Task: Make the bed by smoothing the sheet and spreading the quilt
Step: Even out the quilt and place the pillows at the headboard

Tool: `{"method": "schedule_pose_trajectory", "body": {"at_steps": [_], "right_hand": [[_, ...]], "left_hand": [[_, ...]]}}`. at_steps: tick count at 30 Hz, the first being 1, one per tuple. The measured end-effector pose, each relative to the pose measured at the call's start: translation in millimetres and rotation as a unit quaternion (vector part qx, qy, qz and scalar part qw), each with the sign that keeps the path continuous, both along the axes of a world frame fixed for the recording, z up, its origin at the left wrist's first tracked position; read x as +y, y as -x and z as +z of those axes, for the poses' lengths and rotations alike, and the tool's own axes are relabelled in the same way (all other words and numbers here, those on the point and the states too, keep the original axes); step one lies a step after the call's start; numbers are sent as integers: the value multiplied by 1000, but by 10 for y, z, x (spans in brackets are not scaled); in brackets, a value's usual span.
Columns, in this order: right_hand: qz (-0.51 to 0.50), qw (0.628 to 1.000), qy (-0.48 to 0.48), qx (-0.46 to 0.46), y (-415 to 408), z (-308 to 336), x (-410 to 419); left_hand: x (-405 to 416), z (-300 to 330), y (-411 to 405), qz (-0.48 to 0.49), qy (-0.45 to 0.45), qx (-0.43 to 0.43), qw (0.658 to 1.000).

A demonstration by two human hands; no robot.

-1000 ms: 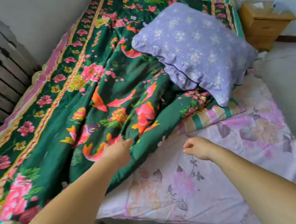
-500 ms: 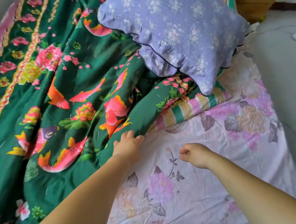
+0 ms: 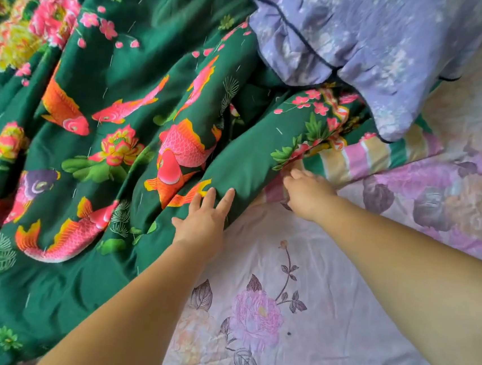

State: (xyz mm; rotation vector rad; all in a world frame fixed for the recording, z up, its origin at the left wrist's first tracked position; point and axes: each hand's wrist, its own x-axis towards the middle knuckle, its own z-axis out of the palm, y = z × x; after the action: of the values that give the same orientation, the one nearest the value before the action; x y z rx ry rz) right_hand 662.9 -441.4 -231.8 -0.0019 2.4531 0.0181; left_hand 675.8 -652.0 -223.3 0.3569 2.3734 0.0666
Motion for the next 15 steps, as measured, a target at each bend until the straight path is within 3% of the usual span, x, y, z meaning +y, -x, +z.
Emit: {"method": "schedule_pose_trajectory", "body": {"at_steps": [5, 7, 10, 15], "right_hand": [[170, 975, -136, -35, 429, -392, 76], [235, 960, -154, -10, 464, -473, 76], [234, 964, -117, 39, 419, -467, 126], [201, 979, -21, 28, -69, 89, 564]], "left_hand": [[174, -262, -77, 25, 20, 0, 999], [260, -309, -93, 38, 34, 0, 999], [374, -300, -151, 65, 53, 17, 996], [759, -11, -511, 130, 70, 79, 986]]}}
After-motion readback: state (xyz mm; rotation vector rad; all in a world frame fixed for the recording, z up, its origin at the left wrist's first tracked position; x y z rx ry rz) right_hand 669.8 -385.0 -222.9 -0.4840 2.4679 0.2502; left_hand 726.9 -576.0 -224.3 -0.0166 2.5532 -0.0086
